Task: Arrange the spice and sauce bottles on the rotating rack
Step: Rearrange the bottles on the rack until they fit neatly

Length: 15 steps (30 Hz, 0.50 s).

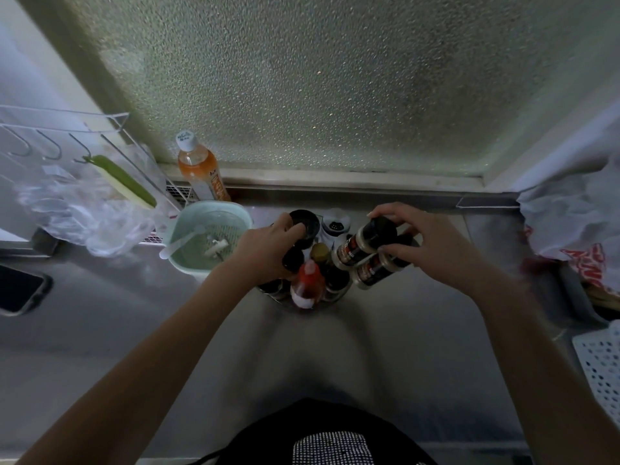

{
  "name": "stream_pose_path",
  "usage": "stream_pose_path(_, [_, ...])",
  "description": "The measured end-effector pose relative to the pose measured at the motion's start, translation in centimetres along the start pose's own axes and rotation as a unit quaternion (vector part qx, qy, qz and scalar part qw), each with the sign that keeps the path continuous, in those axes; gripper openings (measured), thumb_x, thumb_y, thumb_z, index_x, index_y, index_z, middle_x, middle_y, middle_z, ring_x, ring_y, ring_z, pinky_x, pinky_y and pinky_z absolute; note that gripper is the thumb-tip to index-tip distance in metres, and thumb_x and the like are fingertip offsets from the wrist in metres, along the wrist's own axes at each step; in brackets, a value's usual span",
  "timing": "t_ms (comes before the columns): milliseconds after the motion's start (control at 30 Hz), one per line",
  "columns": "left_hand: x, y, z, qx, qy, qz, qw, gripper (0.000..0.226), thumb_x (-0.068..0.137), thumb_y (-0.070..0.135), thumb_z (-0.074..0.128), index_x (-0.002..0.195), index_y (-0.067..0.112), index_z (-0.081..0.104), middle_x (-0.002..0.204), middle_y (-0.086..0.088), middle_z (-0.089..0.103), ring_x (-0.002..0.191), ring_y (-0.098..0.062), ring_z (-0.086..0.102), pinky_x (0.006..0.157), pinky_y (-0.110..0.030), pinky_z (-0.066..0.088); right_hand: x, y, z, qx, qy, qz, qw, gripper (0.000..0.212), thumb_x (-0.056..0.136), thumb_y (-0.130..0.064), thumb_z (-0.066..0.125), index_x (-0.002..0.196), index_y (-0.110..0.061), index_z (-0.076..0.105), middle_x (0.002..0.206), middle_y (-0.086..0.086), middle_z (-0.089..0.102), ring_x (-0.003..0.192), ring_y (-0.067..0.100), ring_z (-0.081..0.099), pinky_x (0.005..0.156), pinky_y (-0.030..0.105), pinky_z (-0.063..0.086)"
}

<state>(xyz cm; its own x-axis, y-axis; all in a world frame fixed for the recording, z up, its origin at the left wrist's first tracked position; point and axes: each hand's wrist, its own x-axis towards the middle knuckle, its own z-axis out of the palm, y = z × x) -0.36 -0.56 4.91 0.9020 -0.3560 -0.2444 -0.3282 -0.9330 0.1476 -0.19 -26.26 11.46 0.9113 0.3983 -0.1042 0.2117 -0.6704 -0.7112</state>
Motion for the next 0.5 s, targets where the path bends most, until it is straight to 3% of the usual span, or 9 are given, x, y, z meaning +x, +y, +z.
stream_pose_path(67, [0.0, -0.3, -0.5, -0.086, 0.007, -0.003, 0.996, 0.058, 0.073, 0.038, 0.071, 0.12, 0.019, 0.044, 0.122, -0.005, 0.044, 0.08, -0.02, 0.055, 0.065, -0.031, 0.046, 0.0, 0.1, 0.0, 0.007, 0.0, -0.001, 1.0, 0.044, 0.077, -0.011, 0.071, 0.112, -0.035, 0.057, 0.097, -0.013, 0.062, 0.071, 0.012, 0.059, 0.063, 0.007, 0.042])
stream_pose_path(133, [0.5, -0.7, -0.9, -0.153, 0.05, -0.022, 0.987, 0.052, 0.074, 0.037, 0.07, 0.116, 0.018, 0.048, 0.116, -0.006, 0.047, 0.091, -0.023, 0.055, 0.075, -0.035, 0.05, 0.1, 0.1, 0.0, 0.006, 0.001, -0.001, 1.0, 0.044, 0.077, -0.011, 0.071, 0.112, -0.034, 0.057, 0.097, -0.012, 0.063, 0.073, 0.012, 0.059, 0.063, 0.007, 0.042])
stream_pose_path(200, [1.6, -1.1, -1.0, -0.147, 0.084, -0.033, 0.985, 0.059, 0.073, 0.038, 0.07, 0.123, 0.018, 0.045, 0.119, -0.009, 0.047, 0.108, -0.027, 0.05, 0.084, -0.038, 0.046, 0.1, 0.2, 0.0, 0.004, 0.001, 0.001, 1.0, 0.044, 0.077, -0.012, 0.071, 0.112, -0.034, 0.057, 0.099, -0.009, 0.063, 0.072, 0.012, 0.059, 0.063, 0.006, 0.042])
stream_pose_path(300, [3.8, -1.2, -0.4, -0.099, 0.025, -0.04, 0.994, 0.085, 0.069, 0.044, 0.074, 0.139, 0.021, 0.031, 0.134, -0.013, 0.042, 0.122, -0.034, 0.041, 0.099, -0.045, 0.04, 0.2, 0.2, 0.0, 0.018, -0.002, 0.004, 1.0, 0.044, 0.078, -0.011, 0.07, 0.111, -0.037, 0.056, 0.099, -0.008, 0.063, 0.07, 0.009, 0.058, 0.063, 0.006, 0.042])
stream_pose_path(400, [5.5, -1.1, 0.2, -0.135, -0.027, -0.056, 0.989, 0.07, 0.067, 0.037, 0.076, 0.125, 0.017, 0.042, 0.12, -0.013, 0.055, 0.109, -0.033, 0.054, 0.091, -0.044, 0.049, 0.1, 0.1, 0.1, 0.022, -0.006, 0.007, 1.0, 0.044, 0.078, -0.012, 0.07, 0.11, -0.039, 0.055, 0.099, -0.013, 0.062, 0.07, 0.01, 0.058, 0.063, 0.011, 0.044])
stream_pose_path(500, [6.0, -1.5, 0.1, -0.15, -0.007, -0.057, 0.987, 0.053, 0.064, 0.035, 0.076, 0.107, 0.018, 0.05, 0.102, -0.007, 0.063, 0.091, -0.028, 0.061, 0.079, -0.041, 0.054, 0.2, 0.2, 0.0, 0.021, -0.005, 0.014, 1.0, 0.043, 0.079, -0.013, 0.07, 0.11, -0.039, 0.055, 0.098, -0.016, 0.062, 0.07, 0.01, 0.059, 0.065, 0.015, 0.045])
